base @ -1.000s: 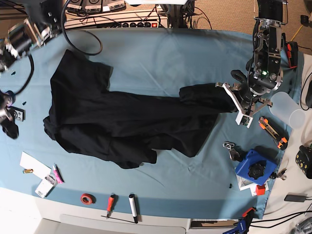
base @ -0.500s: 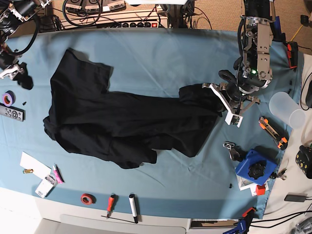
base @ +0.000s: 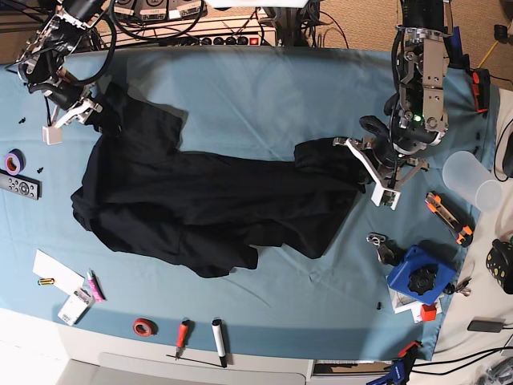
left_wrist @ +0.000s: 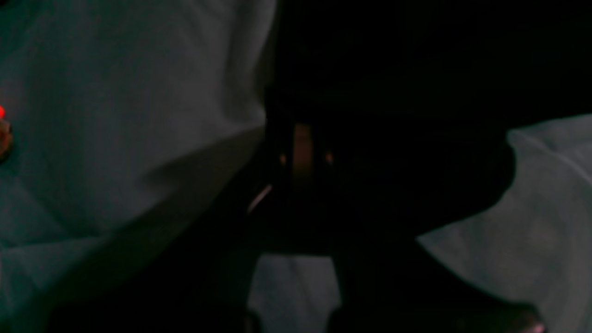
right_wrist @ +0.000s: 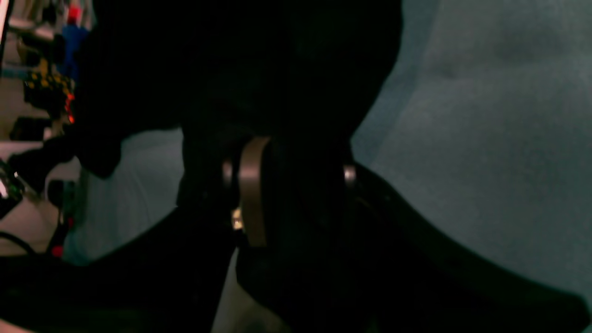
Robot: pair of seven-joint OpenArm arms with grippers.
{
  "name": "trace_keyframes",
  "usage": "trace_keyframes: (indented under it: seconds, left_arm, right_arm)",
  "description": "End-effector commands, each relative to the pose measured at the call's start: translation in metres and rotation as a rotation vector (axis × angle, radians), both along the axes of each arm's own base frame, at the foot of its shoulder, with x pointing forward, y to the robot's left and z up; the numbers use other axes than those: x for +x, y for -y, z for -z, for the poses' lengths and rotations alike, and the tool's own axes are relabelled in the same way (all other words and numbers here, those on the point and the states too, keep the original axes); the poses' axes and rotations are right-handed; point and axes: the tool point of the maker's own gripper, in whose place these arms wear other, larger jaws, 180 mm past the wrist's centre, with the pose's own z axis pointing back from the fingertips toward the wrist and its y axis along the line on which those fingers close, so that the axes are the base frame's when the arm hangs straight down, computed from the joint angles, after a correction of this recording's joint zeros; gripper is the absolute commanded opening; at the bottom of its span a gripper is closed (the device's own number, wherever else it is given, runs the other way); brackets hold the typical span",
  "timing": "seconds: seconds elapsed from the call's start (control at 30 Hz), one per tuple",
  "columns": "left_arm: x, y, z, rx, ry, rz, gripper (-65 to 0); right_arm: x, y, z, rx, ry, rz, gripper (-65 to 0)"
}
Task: Layout the t-shirt on the table in an organized manner, then fold the t-shirt properly
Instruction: 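Lift the shirt high with both grippers, shaking it out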
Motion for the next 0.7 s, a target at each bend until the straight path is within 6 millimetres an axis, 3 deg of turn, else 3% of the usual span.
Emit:
trace_keyframes:
  seconds: [0.0, 0.13, 0.27, 0.37, 0.47, 0.67]
  left_arm:
    - [0.008, -0.001, -0.012, -0.003, 0.046, -0.001, -65.0]
    - [0.009, -0.001, -0.012, -0.004, 0.048, -0.001, -65.0]
    - [0.008, -0.001, -0.011, -0.003, 0.042, 0.0, -65.0]
    - [0.002, -0.001, -0.005, 0.002, 0.008, 0.004, -65.0]
    - [-0.013, 0.001, 0.007, -0.004, -0.072, 0.011, -65.0]
    - [-0.043, 0.006, 0.023, -0.034, -0.148, 0.021, -65.0]
  right_arm:
    - [-0.014, 0.004, 0.009, -0.041, -0.073, -0.027, -45.0]
    - [-0.031, 0.006, 0.019, -0.054, -0.125, -0.031, -45.8]
    - [-0.029, 0.007, 0.017, -0.057, -0.119, -0.031, -65.0]
    - [-0.02, 0.005, 0.006, -0.046, -0.07, -0.032, -65.0]
    - [-0.004, 0.002, -0.023, -0.047, 0.043, -0.045, -65.0]
    - [0.023, 0.0, -0.113, -0.142, 0.336, -0.067, -65.0]
